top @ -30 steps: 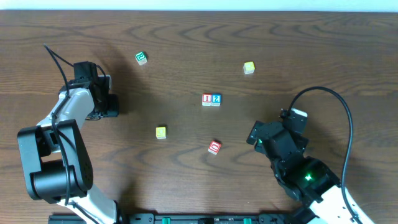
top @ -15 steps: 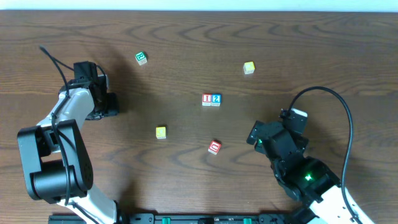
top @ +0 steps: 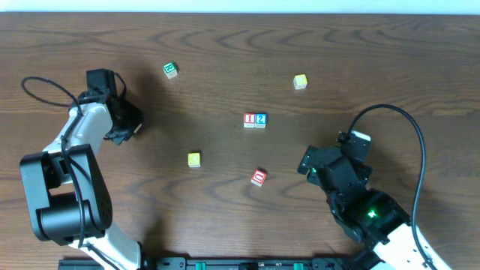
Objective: Spell out Ai2
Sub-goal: 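Lift the 'A' block and carry it toward the left of 'I'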
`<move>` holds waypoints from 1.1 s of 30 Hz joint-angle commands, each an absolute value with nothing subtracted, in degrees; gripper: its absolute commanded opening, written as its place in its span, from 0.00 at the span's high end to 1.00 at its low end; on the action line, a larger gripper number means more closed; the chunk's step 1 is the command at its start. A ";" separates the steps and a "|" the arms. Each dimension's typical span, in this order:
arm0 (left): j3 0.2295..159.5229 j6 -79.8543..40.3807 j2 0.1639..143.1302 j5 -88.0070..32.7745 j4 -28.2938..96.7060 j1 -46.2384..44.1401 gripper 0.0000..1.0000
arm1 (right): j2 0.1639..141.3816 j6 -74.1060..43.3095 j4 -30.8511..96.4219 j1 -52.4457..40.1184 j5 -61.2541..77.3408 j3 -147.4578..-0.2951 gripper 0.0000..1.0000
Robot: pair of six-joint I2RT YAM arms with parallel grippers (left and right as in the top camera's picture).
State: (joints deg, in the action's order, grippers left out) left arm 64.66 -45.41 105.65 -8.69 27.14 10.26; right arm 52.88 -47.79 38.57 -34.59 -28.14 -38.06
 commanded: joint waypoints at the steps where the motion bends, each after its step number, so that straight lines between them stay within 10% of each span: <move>1: 67.66 -58.78 105.62 -9.54 26.55 9.41 0.94 | 52.95 -48.82 38.59 -35.07 -29.54 -37.76 0.01; 33: 74.26 -69.58 105.62 -12.82 14.92 -10.31 0.94 | 52.95 -48.82 38.59 -35.07 -29.54 -37.76 0.01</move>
